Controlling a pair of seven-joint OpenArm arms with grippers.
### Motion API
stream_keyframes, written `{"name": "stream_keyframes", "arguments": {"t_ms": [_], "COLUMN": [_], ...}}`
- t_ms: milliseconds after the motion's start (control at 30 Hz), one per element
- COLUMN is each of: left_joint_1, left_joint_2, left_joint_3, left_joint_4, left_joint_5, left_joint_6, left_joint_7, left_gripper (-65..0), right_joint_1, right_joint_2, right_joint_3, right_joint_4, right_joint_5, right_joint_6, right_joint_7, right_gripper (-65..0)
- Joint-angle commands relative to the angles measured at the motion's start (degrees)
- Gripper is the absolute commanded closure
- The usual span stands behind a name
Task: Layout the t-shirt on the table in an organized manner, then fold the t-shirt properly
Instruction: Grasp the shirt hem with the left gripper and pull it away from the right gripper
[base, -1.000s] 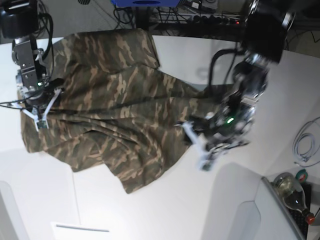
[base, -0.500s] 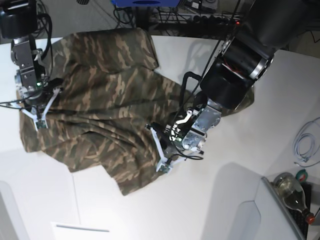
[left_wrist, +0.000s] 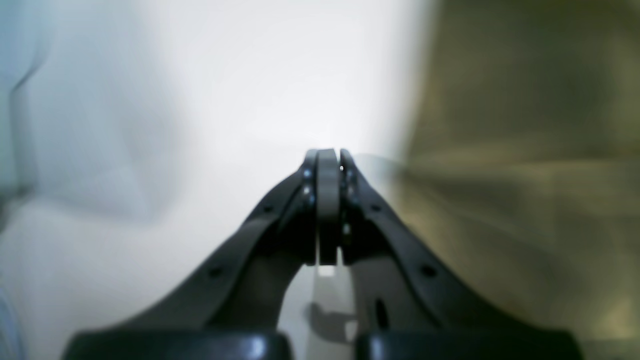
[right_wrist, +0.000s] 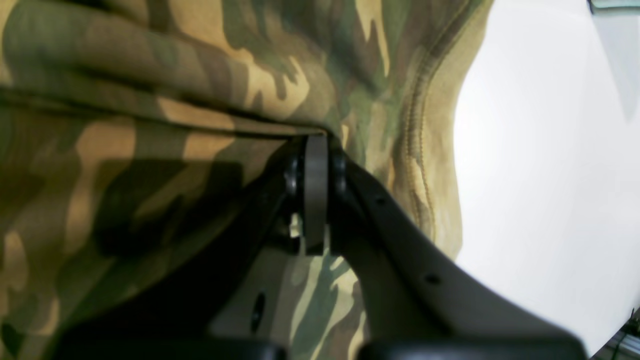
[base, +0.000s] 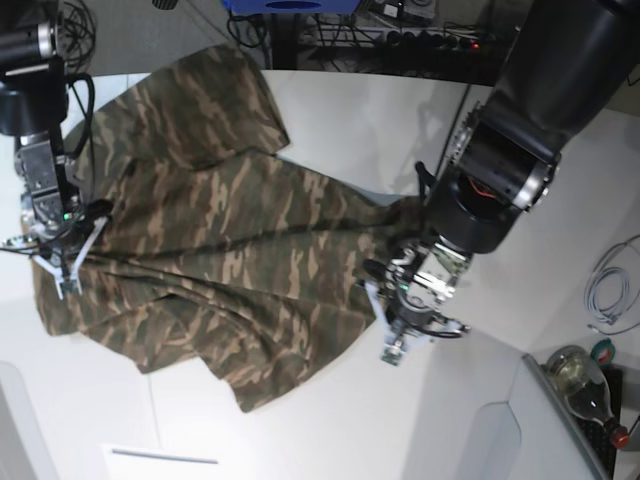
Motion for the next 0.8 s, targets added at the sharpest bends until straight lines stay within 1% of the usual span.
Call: {"name": "stream_keyframes", "arguments": {"t_ms": [0, 33, 100, 133, 200, 233, 267, 300, 367, 400, 467, 533, 600, 633, 667, 767], "left_joint_1": [-2.8, -3.5, -4.3, -5.0, -5.4, -5.3, -5.2, -4.5, -0.7, 2.4, 9.3, 17.2, 25.2, 30.6, 35.2, 49.8], "left_joint_2": [0.9, 0.8, 0.9, 0.9, 0.9, 0.5, -1.1, -3.4, -8.0, -12.1, -18.6, -24.8, -29.3, -30.8, -31.6, -31.6], "left_joint_3": [0.0, 0.0, -0.2, -0.2, -0.2, -0.1, -0.1, -0.1, -0.1, 0.0, -0.1, -0.2, -2.7, -5.9, -9.6, -24.2], "left_joint_4": [1.0, 1.0, 1.2, 1.7, 4.1, 6.1, 9.0, 12.7, 22.5, 29.3, 41.9, 54.9, 64.3, 68.6, 71.2, 77.7], "left_joint_5": [0.0, 0.0, -0.5, -2.0, -7.4, -10.7, -14.7, -19.0, -26.4, -29.8, -33.6, -34.3, -34.4, -34.4, -34.3, -34.0], "left_joint_6": [0.1, 0.1, 0.1, 0.1, 0.1, 0.1, 0.1, 0.1, 0.1, 0.1, 0.2, 0.4, 0.4, 0.5, 0.5, 0.3], "left_joint_7": [-1.9, -1.9, -1.6, -1.5, -0.7, 1.4, 4.9, 9.4, 16.0, 17.9, 18.5, 18.7, 18.9, 18.6, 18.6, 18.6], "left_gripper": [0.0, 0.0, 0.0, 0.0, 0.0, 0.0, 0.0, 0.0, 0.0, 0.0, 0.0, 0.0, 0.0, 0.0, 0.0, 0.0], "right_joint_1": [1.6, 3.2, 5.1, 5.9, 6.9, 7.0, 6.6, 5.4, 1.8, -1.2, -5.9, -11.0, -15.1, -17.5, -19.6, -25.0], "right_joint_2": [0.8, 0.9, 2.1, 2.5, 3.1, 3.1, 3.1, 3.8, 4.6, 4.2, 2.6, 0.5, -1.3, -2.6, -3.5, -6.6], "right_joint_3": [-0.1, -0.1, -0.1, -0.1, -0.1, 0.0, 0.5, 0.6, 1.4, 2.8, 5.7, 8.4, 10.0, 10.7, 11.3, 12.8], "right_joint_4": [-0.7, -1.6, -2.2, -1.9, 0.0, 1.7, 4.4, 8.0, 16.7, 22.3, 31.5, 39.8, 45.4, 48.0, 49.8, 54.0], "right_joint_5": [0.6, 0.6, 0.6, 0.6, 0.6, 0.6, 0.6, 0.6, 0.8, 0.8, 0.8, 0.8, 0.8, 0.8, 0.8, 0.8], "right_joint_6": [0.8, 0.8, 0.8, 0.8, 0.8, 0.8, 0.8, 0.8, 0.8, 0.8, 0.8, 0.8, 0.8, 0.8, 0.8, 0.8], "right_joint_7": [-1.3, -1.3, -1.3, -1.3, -1.4, -1.6, -2.0, -3.3, -6.6, -8.2, -9.5, -9.7, -9.7, -9.7, -9.7, -9.5], "right_gripper": [0.0, 0.0, 0.0, 0.0, 0.0, 0.0, 0.0, 0.0, -0.2, -0.2, -0.3, -1.4, -7.1, -12.0, -16.4, -27.5]}}
